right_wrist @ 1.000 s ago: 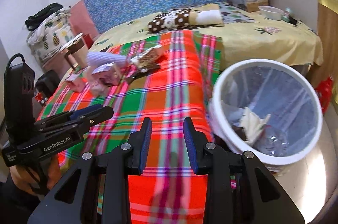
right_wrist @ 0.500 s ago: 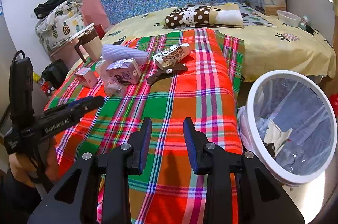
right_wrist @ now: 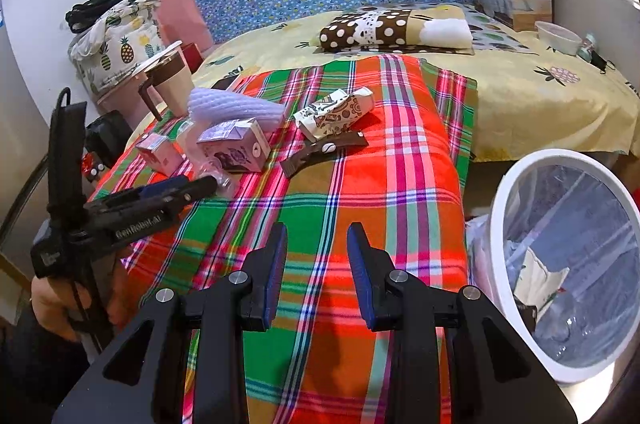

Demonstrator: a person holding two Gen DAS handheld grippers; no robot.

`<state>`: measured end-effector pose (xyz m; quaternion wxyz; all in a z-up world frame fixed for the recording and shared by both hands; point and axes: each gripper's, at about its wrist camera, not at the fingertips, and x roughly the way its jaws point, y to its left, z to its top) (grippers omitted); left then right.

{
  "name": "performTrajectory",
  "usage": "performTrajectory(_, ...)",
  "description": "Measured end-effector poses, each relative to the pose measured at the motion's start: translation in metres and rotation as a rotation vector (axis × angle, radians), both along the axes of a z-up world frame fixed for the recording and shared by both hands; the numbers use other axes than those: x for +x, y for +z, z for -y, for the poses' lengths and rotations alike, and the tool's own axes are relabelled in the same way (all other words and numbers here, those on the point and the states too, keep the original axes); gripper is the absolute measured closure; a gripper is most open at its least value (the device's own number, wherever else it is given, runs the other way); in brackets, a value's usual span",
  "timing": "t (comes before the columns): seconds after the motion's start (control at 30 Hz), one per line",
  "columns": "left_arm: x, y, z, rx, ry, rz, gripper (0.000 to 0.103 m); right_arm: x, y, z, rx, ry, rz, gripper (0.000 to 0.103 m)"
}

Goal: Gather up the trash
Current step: 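Move both tools back over the bed toward the clear plastic cup, then grasp the clear plastic cup with the left tool while the right tool grasps the brown wrapper strip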

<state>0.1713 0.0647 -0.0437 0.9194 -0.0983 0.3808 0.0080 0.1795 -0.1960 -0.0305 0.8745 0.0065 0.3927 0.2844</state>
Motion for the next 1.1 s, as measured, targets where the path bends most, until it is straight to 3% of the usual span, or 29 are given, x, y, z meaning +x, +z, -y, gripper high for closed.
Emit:
performTrajectory(0.23, 0.015, -0.014, 0.005, 0.067, 0.014, -0.048, 0.051, 0.011, -0.004, -0.008, -0.010, 0.000, -0.019, 0.069)
performTrajectory(0.37, 0.019, -0.023, 0.000, 0.044, 0.030, -0.081, 0.055, 0.018, -0.005, -0.016, -0.019, 0.002, -0.027, 0.069)
performTrajectory(0.7, 0.000, -0.011, -0.016, -0.027, 0.041, -0.033, 0.055, 0.045, -0.009, -0.051, -0.065, -0.025, -0.052, 0.069)
performTrajectory(1.1, -0.018, -0.003, -0.043, -0.075, 0.062, 0.005, 0.055, 0.076, -0.026, -0.073, -0.032, -0.189, -0.147, 0.069)
